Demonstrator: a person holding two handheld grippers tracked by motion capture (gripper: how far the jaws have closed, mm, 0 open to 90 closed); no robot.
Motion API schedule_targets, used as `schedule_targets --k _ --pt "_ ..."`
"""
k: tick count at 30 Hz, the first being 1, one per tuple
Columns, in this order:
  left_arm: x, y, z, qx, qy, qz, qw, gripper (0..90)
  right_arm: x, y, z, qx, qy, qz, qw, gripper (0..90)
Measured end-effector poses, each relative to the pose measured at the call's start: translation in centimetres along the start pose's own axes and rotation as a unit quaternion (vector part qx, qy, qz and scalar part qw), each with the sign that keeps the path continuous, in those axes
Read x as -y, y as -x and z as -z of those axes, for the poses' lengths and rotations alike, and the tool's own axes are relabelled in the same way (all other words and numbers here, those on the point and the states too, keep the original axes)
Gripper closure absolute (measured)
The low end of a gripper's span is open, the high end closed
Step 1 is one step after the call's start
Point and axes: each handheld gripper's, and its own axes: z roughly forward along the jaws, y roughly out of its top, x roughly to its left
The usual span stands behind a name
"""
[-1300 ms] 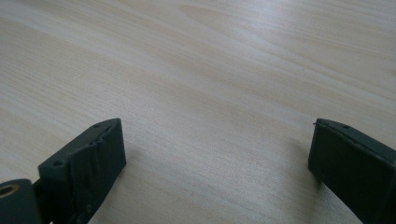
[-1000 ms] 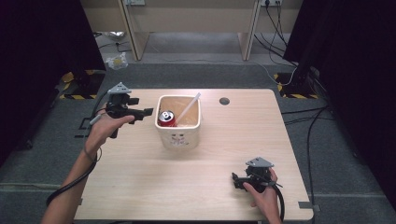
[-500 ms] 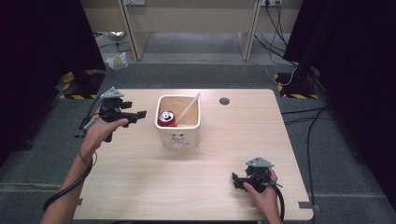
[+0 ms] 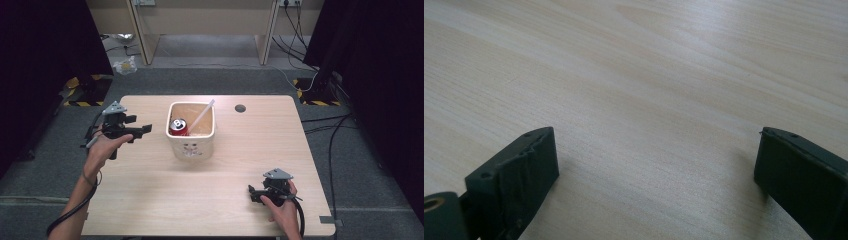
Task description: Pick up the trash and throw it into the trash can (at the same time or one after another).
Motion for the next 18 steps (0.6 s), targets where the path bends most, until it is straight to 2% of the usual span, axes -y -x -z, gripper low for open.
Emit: schedule_targets --k 11,18 --pt "2.3 -0.2 0.1 0.001 0.003 0.015 0.9999 19.6 0.0 0.0 0.0 0.0 0.0 -0.001 1.0 4.3" --pt "3.9 0.2 0.0 0.002 0.002 0.018 0.9998 19.6 0.0 0.0 0.0 0.0 0.0 -0.001 1.0 4.3"
